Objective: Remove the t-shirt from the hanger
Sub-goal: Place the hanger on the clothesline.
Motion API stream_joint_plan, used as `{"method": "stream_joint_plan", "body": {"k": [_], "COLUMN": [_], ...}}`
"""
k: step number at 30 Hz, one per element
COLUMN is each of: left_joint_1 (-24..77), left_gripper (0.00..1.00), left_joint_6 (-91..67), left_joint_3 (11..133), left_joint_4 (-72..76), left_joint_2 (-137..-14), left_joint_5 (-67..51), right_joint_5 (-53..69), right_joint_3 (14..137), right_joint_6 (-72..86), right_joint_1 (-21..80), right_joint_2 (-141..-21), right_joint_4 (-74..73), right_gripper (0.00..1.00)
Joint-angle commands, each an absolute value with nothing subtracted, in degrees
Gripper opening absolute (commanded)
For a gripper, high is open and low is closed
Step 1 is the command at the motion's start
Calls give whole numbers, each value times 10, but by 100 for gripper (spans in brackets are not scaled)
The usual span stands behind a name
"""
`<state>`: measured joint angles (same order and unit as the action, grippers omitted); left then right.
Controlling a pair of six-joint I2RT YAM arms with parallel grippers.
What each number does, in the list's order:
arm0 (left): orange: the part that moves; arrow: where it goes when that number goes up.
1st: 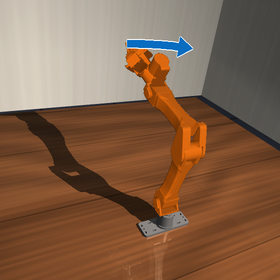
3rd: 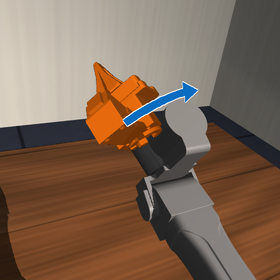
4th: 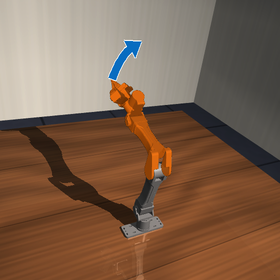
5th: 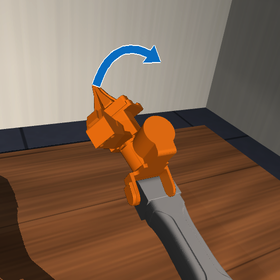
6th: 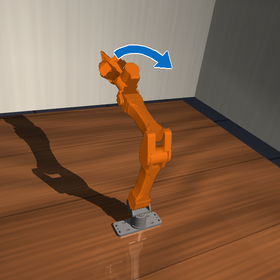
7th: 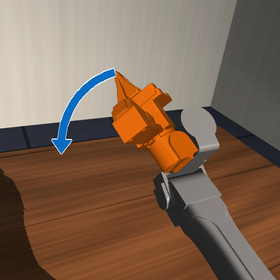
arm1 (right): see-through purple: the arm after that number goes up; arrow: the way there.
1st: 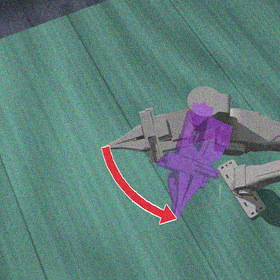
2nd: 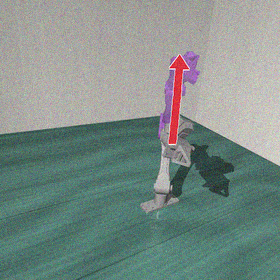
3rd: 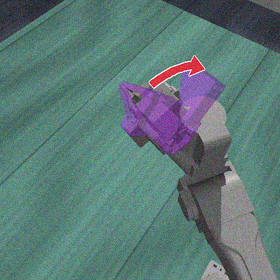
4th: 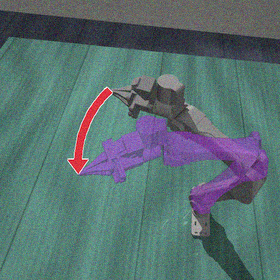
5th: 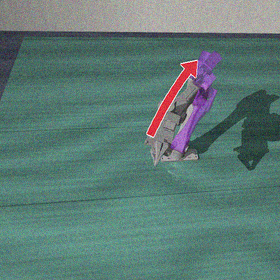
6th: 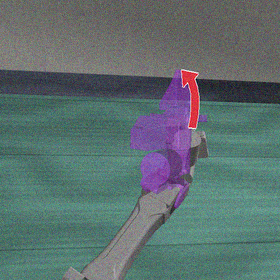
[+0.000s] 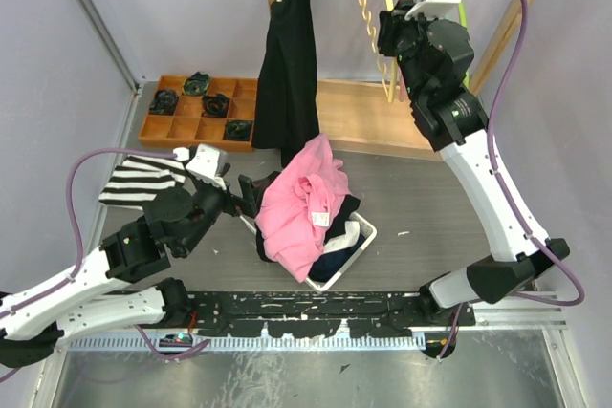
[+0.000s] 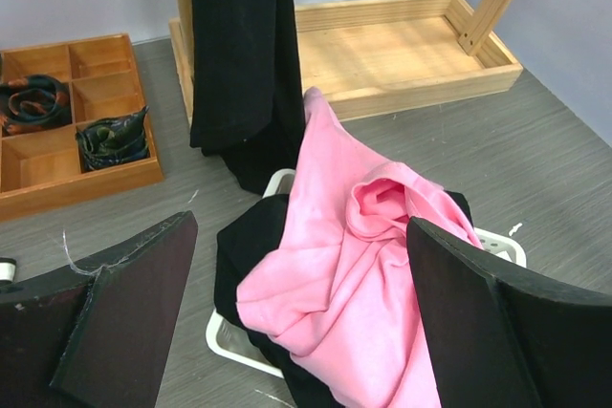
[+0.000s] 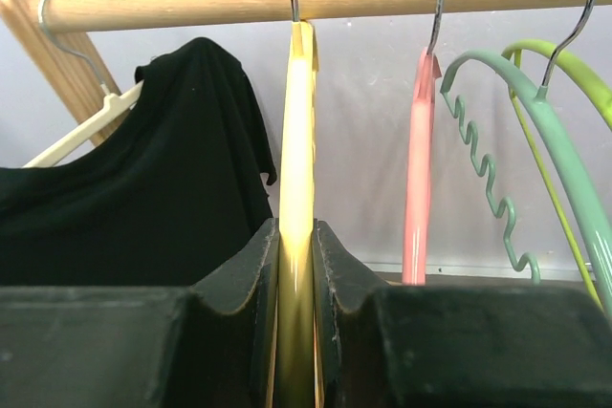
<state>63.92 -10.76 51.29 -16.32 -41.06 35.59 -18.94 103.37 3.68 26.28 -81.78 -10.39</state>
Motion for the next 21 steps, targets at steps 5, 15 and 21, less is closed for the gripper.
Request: {"method": "stream_joint_plan", "body": {"k": [5,15,21], "left_joint_1": [641,641,641], "left_gripper": [98,98,98], "left_joint_6": [-117,-111,-101], "left_joint_3": [518,523,527], "left_joint_4": [-168,-171,-167], "left_joint_2": [-403,-395,-397], "left_joint_5": [355,364,367], "right_joint_5": [-98,-65,-61], "right_joint_3": [1093,1129,1120], "right_joint_6": [79,99,104], "right_joint_1": [214,204,204], "right_joint_2": [-846,-897,-905], "right_joint_4": [-46,-71,-92], "right_gripper": [1,1,5]}}
